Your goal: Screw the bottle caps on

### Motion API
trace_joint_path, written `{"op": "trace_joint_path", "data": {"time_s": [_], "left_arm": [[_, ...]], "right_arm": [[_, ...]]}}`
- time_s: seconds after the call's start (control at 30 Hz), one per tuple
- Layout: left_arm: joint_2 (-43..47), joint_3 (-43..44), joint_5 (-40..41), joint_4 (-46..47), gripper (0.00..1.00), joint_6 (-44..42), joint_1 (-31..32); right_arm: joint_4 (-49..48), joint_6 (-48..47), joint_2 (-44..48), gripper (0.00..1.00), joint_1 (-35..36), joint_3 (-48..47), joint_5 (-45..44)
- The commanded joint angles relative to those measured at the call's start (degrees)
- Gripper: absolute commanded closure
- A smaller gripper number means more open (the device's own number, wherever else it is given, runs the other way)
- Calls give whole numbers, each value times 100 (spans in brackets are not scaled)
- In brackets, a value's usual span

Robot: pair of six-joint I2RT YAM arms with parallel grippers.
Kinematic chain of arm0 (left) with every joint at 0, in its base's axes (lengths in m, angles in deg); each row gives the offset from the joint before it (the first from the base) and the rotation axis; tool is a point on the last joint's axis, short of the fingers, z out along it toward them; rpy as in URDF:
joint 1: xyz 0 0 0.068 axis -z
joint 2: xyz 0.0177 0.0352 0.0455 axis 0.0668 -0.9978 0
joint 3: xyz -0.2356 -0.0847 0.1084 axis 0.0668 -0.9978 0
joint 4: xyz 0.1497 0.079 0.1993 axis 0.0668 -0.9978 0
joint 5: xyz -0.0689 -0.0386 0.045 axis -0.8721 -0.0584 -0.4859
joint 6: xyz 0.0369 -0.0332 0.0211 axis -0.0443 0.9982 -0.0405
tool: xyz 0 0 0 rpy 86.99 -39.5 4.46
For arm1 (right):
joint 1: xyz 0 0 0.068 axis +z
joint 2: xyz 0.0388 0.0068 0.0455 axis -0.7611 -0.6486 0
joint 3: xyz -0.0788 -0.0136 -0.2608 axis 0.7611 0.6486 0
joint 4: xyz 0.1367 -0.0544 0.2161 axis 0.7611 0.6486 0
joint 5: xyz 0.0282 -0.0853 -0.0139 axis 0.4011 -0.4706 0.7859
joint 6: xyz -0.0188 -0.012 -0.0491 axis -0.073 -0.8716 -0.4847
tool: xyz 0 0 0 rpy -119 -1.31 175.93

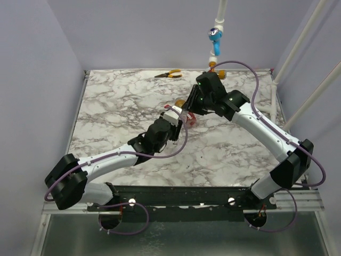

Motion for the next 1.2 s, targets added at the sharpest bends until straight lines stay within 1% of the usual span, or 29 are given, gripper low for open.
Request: {"op": "trace_joint_path", "data": {"time_s": [0.0,0.03,0.1,0.27,0.33,0.43,0.5,0.6,0.67,0.83,0.9,0.97,1.1,1.17], "left_arm": [[-135,470,1115,1210,97,-481,283],[-141,451,1050,1235,97,-457,283],[-141,393,938,1267,97,-464,283],[-24,130,580,1208,97,-377,236],[60,-36,254,1183,98,-162,134],[127,-256,-6,1145,99,133,51],[182,-373,-227,1150,100,279,-13],[267,-456,-751,1082,100,436,-191],[322,-462,-1272,992,100,496,-340],[540,-494,-2847,784,100,738,-874],[633,-513,-3617,749,100,784,-1083],[727,-529,-4210,740,100,792,-1216],[808,-511,-5161,716,100,870,-1370],[810,-469,-5503,715,100,907,-1379]], "right_arm": [[520,585,-278,76,226,-49,-82],[495,634,-286,73,219,-65,-107],[418,633,-275,63,226,-64,-108],[412,428,-128,27,224,-219,-346],[364,334,-24,16,223,-256,-410],[326,186,143,5,219,-287,-494],[231,34,317,1,219,-245,-484],[125,-254,569,0,223,-167,-438],[43,-553,768,0,215,-99,-390],[-198,-1647,1330,2,217,216,47],[-191,-1961,1516,3,203,335,241],[-181,-2244,1672,6,117,451,729],[-115,-2565,1820,22,-110,532,1684],[-115,-2681,1807,27,-141,519,1996]]}}
